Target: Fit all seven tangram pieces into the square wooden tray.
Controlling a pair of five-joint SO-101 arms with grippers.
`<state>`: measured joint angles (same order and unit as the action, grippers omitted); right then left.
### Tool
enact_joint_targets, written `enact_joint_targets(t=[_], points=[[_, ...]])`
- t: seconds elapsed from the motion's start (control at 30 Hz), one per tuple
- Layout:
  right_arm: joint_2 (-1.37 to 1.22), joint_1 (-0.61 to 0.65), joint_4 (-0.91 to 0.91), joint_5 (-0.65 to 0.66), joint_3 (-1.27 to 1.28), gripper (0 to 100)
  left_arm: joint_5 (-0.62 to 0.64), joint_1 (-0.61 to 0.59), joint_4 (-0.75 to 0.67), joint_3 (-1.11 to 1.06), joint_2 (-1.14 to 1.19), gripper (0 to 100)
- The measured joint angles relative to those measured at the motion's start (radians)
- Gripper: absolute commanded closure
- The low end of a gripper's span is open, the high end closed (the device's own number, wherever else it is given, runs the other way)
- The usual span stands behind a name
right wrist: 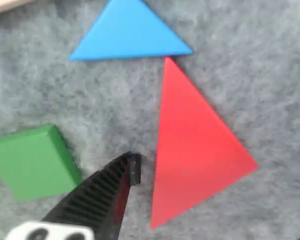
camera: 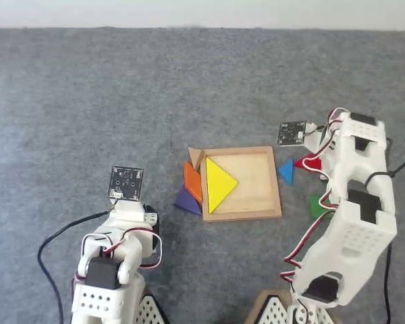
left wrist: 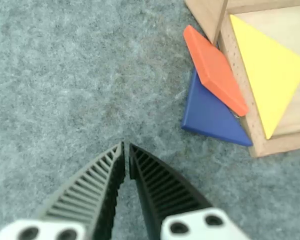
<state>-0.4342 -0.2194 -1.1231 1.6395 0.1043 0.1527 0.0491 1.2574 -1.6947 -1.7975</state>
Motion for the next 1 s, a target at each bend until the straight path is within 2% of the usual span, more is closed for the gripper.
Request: enact_joint_targets(t=[0.13,0.33,0.43,0.83,1.0], points=[[0.000,-0.003,0.035,0.000,0.012,50.1,0.000,0.000,0.000,0.000,0.000,99],[-0.014,-0.003,0.037,0.000,0.011,75.8,0.000,0.000,0.000,0.000,0.000,99],[-0.014,-0.003,0.037,0.000,0.011,84.2,0.000,0.000,0.000,0.000,0.000,99],[-0.014,-0.003,0.061,-0.006,-0.006,86.1,0.000,0.000,0.000,0.000,0.000,99],[0.003,-0.002,0.061,-0.155,-0.011,86.1,0.000,0.000,0.000,0.000,0.000,99]])
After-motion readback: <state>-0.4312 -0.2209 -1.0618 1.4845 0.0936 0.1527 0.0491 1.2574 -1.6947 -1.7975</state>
